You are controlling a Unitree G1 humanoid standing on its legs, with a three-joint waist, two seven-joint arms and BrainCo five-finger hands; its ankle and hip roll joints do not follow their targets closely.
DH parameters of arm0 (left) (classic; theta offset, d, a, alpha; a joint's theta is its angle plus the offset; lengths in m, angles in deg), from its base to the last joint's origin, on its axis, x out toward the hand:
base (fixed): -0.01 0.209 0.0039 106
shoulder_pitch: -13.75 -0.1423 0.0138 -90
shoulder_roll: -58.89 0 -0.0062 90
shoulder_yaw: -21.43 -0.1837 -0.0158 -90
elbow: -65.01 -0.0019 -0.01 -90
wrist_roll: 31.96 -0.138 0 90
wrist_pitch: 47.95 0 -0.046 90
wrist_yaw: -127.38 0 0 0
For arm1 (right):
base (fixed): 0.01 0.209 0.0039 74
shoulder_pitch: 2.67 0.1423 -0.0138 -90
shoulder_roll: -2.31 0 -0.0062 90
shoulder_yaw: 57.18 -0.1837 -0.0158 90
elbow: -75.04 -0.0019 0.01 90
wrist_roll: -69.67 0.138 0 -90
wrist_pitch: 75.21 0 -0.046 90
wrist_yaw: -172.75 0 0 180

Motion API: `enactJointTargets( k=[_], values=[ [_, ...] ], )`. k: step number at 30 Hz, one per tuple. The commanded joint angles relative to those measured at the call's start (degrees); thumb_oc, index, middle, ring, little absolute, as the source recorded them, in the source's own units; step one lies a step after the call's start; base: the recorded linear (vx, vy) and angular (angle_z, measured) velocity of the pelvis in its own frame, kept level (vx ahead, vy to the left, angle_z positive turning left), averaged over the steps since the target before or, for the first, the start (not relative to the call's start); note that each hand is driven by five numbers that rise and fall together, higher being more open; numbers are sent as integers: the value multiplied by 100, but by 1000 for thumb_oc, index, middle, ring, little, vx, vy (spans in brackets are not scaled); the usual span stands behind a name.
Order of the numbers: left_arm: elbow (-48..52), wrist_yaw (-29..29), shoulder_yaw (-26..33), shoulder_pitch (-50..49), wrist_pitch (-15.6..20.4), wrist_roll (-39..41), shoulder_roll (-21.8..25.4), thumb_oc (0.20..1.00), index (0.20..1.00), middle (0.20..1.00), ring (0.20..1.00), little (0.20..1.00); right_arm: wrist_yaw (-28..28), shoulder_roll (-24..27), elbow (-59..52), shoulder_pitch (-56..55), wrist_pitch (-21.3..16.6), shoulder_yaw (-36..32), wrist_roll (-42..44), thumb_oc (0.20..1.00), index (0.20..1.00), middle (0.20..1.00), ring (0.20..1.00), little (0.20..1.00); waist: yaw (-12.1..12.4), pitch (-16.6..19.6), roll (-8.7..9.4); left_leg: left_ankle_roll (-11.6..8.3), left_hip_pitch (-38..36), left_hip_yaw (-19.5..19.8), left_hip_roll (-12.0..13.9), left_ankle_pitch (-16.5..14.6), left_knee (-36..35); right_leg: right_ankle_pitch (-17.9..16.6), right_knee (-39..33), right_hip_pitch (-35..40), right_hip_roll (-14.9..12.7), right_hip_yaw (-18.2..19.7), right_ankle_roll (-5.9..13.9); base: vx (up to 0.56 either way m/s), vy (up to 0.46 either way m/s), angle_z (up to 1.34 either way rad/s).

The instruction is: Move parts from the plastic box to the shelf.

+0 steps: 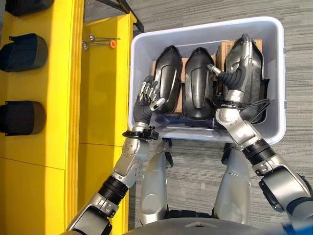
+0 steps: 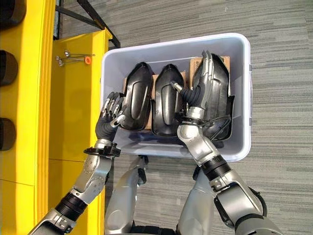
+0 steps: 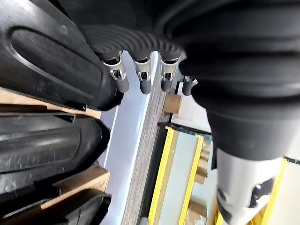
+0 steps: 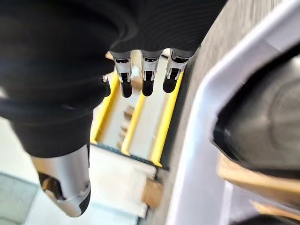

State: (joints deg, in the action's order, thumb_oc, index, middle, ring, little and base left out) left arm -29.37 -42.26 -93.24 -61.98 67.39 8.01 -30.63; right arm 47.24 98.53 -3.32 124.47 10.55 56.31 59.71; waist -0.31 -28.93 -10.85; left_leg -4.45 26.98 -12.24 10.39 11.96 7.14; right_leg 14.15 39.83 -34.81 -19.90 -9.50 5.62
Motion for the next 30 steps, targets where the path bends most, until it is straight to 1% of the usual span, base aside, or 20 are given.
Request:
enactJointTargets(
  k=[1, 3, 6, 7, 8, 10, 12, 13, 16, 18, 19, 23, 24, 25, 26, 30],
  values=[
    [629, 33, -64, 102, 435, 51, 59, 1000, 1000, 1000, 1000, 1000, 12, -113, -519, 248, -112, -345, -227, 1000, 1000, 1000, 1000, 1000, -20, -87, -76, 59, -415, -189, -252, -923, 4, -99, -540, 277, 789, -263, -472, -3, 65, -2],
    [663, 46, -25, 30, 482, 50, 65, 1000, 1000, 1000, 1000, 1000, -146, -77, -691, -50, 116, -320, -4, 1000, 1000, 1000, 1000, 1000, -96, -87, -49, 54, -467, -228, -242, -927, -32, -120, -598, 298, 810, -216, -459, -8, 44, -3],
    [697, 44, 13, -36, 549, 66, 84, 1000, 1000, 1000, 1000, 1000, -267, -39, -748, -385, 234, -265, 171, 1000, 1000, 1000, 1000, 1000, -157, -87, -14, 55, -497, -277, -219, -925, -90, -148, -680, 308, 820, -189, -441, -13, 11, -5],
    [716, 43, 25, -46, 530, 60, 83, 1000, 1000, 1000, 1000, 1000, -356, -7, -723, -484, 233, -269, 237, 1000, 1000, 1000, 1000, 1000, -179, -87, -3, 59, -511, -280, -225, -929, -101, -147, -702, 323, 814, -185, -435, 43, 12, -12],
    [703, 69, 20, -65, 511, 37, 78, 1000, 1000, 1000, 1000, 1000, -463, 17, -640, -639, 236, -241, 272, 1000, 1000, 1000, 1000, 1000, -231, -87, 52, 20, -617, -263, -265, -1039, -88, -23, -692, 424, 770, -140, -375, 48, 0, -11],
    [706, 74, 34, -49, 476, 56, 85, 1000, 1000, 1000, 1000, 1000, -534, 49, -556, -735, 312, -217, 438, 1000, 1000, 1000, 1000, 1000, -249, -87, 78, 24, -614, -282, -253, -1039, -92, -41, -722, 427, 764, -144, -366, 11, -18, -4],
    [668, 52, 35, -9, 432, -15, 88, 1000, 1000, 1000, 1000, 1000, -546, 67, -378, -792, 263, -205, 613, 1000, 1000, 1000, 1000, 1000, -253, -87, 104, 24, -593, -281, -234, -1039, -89, -55, -737, 421, 766, -153, -359, -29, -47, -3],
    [634, 62, 23, 6, 427, -36, 96, 1000, 1000, 1000, 1000, 1000, -702, 87, -287, -821, 329, -205, 822, 1000, 1000, 1000, 1000, 1000, -257, -87, 120, 15, -580, -280, -226, -1034, -88, -59, -745, 417, 769, -164, -356, -31, -43, -2],
    [580, 110, 35, 55, 358, -38, 87, 1000, 1000, 1000, 1000, 1000, -1083, 67, -6, -843, 461, -129, 1202, 1000, 1000, 1000, 1000, 1000, -243, -87, 153, -1, -525, -275, -214, -1011, -106, -70, -769, 387, 786, -186, -362, -35, -42, -1],
    [567, 91, 52, 79, 324, -32, 103, 1000, 1000, 1000, 1000, 1000, -1197, 41, 158, -826, 464, -58, 1232, 1000, 1000, 1000, 1000, 1000, -213, -87, 176, -4, -474, -260, -205, -1004, -99, -65, -772, 371, 799, -213, -370, -35, -61, -3],
    [518, 55, 58, 95, 323, -70, 111, 1000, 1000, 1000, 1000, 1000, -1233, 30, 284, -782, 448, 16, 953, 1000, 1000, 1000, 1000, 1000, -182, -87, 195, -3, -437, -246, -195, -1001, -91, -64, -754, 349, 807, -237, -372, -24, -54, -3],
    [517, 55, 59, 96, 324, -70, 111, 1000, 1000, 1000, 1000, 1000, -1233, 28, 287, -780, 446, 17, 952, 1000, 1000, 1000, 1000, 1000, -183, -87, 196, -3, -435, -246, -195, -1001, -90, -64, -753, 348, 807, -237, -372, -7, -21, -3],
    [419, 13, 26, 211, 346, -112, 106, 1000, 1000, 1000, 1000, 1000, -1501, 38, 416, -540, 708, 281, 227, 1000, 1000, 1000, 1000, 1000, -105, -87, 220, -3, -319, -199, -190, -977, -57, -62, -710, 286, 808, -288, -379, -25, -60, -1],
    [421, 53, 26, 255, 314, -125, 110, 1000, 1000, 1000, 1000, 1000, -1516, 33, 463, -473, 777, 354, 289, 1000, 1000, 1000, 1000, 1000, -89, -87, 225, -1, -267, -179, -189, -968, -40, -64, -688, 247, 804, -298, -384, -46, -107, 2],
    [350, 76, 39, 354, 250, -99, 123, 1000, 1000, 1000, 1000, 1000, -1600, 5, 740, -315, 953, 457, 662, 1000, 1000, 1000, 1000, 1000, -23, -87, 251, 1, -180, -123, -199, -962, -9, -65, -673, 214, 804, -343, -399, -36, -70, 8],
    [282, 32, 88, 420, 167, -52, 143, 1000, 1000, 1000, 1000, 1000, -1609, -81, 1162, -215, 844, 501, 1049, 1000, 1000, 1000, 1000, 1000, 63, -87, 279, 6, -45, -55, -200, -958, 42, -64, -632, 142, 804, -391, -407, -12, -56, 13]
  ],
)
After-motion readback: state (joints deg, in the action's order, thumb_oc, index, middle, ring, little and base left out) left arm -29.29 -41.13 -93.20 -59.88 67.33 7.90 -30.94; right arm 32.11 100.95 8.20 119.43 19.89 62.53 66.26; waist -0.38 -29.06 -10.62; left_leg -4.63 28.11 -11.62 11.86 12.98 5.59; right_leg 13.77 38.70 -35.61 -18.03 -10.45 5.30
